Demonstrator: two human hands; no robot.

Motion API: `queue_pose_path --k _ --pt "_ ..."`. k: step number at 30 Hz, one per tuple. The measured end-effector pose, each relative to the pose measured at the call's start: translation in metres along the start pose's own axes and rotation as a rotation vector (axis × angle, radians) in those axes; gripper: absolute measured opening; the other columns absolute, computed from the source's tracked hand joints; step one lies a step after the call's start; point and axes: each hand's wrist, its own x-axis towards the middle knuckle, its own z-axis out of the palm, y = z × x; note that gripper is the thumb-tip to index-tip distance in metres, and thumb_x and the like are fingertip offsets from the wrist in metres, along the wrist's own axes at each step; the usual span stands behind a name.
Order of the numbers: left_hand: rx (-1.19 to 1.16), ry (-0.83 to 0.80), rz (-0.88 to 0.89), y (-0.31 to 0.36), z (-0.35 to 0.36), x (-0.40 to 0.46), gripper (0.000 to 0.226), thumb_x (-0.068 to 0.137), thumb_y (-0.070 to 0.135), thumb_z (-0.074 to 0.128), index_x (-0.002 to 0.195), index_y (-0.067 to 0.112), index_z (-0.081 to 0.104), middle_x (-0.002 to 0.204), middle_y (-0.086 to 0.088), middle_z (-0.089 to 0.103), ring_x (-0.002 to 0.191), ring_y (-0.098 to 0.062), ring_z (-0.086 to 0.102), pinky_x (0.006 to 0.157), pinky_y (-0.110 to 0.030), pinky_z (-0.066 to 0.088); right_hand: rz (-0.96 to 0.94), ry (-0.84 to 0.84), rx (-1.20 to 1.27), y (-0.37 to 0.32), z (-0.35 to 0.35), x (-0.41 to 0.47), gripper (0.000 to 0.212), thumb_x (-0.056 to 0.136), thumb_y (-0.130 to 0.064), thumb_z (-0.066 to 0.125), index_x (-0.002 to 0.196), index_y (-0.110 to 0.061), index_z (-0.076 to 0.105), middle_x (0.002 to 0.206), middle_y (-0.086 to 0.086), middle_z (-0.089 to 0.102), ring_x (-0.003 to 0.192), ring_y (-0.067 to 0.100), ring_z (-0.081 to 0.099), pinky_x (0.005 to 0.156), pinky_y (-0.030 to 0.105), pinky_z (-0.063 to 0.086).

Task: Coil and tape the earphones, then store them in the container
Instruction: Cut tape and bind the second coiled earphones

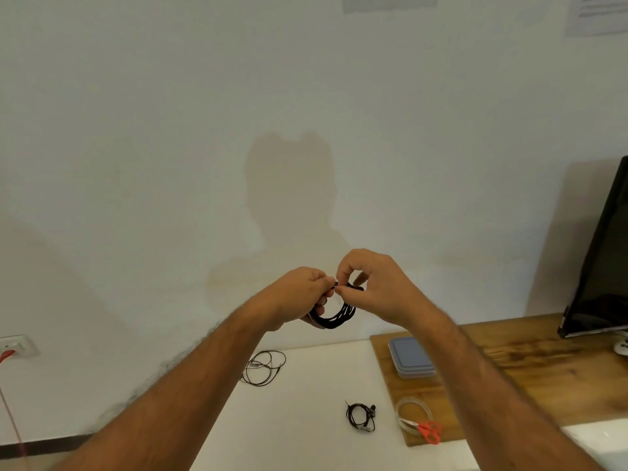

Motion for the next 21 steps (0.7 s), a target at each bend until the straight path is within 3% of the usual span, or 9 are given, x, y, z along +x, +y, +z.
queue_pose_path --k 4,9,14,21 --pt "-0.013 -0.021 -0.007 0.002 -0.001 -0.001 0.031 0.103 0.025 0.041 0.078 0.012 0.055 0.067 0.001 0.047 0.057 -0.011 0.050 0.073 -0.038 0.061 -0.014 0.005 -0.032 0.001 0.001 -0.003 0.007 0.081 -0.017 0.068 0.078 -0.020 0.064 0.083 -0.009 0.067 0.086 0.011 0.062 0.081 0.036 0.053" --pt "-0.053 -0.067 -0.004 0.006 -0.003 -0.004 0.032 0.104 0.025 0.041 0.077 0.012 0.053 0.064 0.001 0.045 0.053 -0.010 0.049 0.071 -0.035 0.060 -0.076 0.077 -0.055 0.000 0.006 -0.005 0.006 0.081 -0.012 0.066 0.079 -0.016 0.063 0.074 -0.009 0.064 0.071 0.013 0.060 0.067 0.036 0.052" --pt "-0.161 -0.098 -0.066 0.006 -0.005 -0.005 0.034 0.103 0.028 0.043 0.079 0.010 0.059 0.060 0.001 0.047 0.053 -0.011 0.051 0.076 -0.044 0.060 -0.232 0.215 -0.209 0.004 0.016 -0.009 0.006 0.081 -0.012 0.064 0.077 -0.012 0.060 0.070 -0.002 0.059 0.065 0.014 0.053 0.056 0.035 0.048" --pt "-0.313 -0.143 -0.200 0.004 -0.009 -0.005 0.036 0.101 0.031 0.050 0.093 0.001 0.069 0.060 -0.002 0.047 0.057 -0.014 0.052 0.072 -0.040 0.060 -0.352 0.328 -0.297 0.008 0.023 -0.011 0.020 0.088 -0.018 0.054 0.074 -0.006 0.061 0.069 0.002 0.058 0.064 0.019 0.052 0.054 0.033 0.047"
